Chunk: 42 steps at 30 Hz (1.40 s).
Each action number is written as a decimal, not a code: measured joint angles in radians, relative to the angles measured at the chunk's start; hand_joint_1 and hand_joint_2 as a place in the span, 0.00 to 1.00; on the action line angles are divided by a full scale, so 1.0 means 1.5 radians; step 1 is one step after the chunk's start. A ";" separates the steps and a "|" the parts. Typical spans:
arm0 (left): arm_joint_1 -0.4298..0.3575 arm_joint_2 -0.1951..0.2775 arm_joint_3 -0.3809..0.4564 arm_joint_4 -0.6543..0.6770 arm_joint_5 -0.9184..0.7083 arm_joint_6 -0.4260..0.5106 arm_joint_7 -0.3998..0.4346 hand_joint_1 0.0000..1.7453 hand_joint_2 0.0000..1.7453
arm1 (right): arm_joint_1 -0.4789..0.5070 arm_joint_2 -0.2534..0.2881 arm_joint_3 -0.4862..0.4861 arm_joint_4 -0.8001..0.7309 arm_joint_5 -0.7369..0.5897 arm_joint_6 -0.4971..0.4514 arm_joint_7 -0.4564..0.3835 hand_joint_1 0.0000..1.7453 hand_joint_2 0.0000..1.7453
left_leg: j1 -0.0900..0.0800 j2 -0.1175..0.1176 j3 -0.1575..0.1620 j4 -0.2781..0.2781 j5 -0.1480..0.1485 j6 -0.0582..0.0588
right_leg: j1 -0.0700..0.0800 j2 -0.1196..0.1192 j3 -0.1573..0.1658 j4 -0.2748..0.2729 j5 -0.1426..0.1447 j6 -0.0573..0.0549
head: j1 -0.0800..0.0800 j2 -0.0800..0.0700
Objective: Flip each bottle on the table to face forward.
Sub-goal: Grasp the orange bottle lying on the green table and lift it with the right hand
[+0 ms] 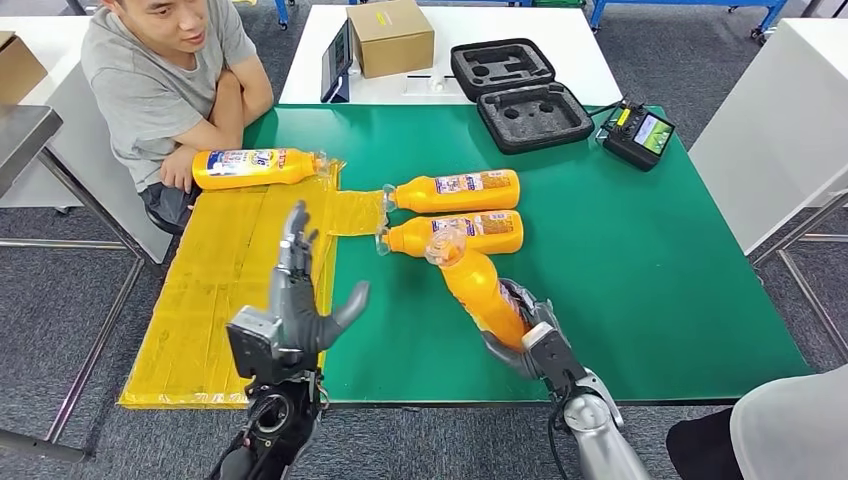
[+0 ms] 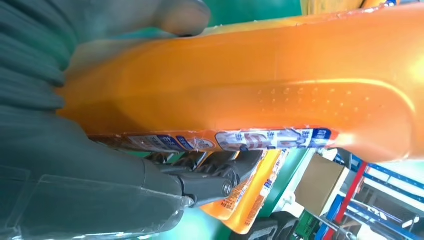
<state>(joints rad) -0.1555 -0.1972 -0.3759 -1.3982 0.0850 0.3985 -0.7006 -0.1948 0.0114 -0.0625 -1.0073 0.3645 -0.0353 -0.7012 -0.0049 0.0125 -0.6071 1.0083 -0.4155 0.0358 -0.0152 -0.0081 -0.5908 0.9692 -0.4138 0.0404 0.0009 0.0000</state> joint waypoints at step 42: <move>-0.077 -0.061 -0.059 0.333 0.105 -0.122 0.005 0.00 1.00 | 0.019 0.035 0.072 -0.058 -0.032 -0.024 0.001 1.00 1.00 | 0.000 -0.001 -0.005 0.000 0.001 0.000 | 0.000 -0.001 -0.004 0.000 0.000 0.000 | 0.000 0.000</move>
<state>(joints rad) -0.2711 -0.2883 -0.4646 -0.8980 0.2425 0.2153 -0.6938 -0.1669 0.0644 0.0449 -1.0940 0.3160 -0.0711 -0.7004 -0.0050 0.0116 -0.6152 1.0085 -0.4147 0.0365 -0.0153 -0.0093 -0.5973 0.9697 -0.4135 0.0410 0.0008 0.0000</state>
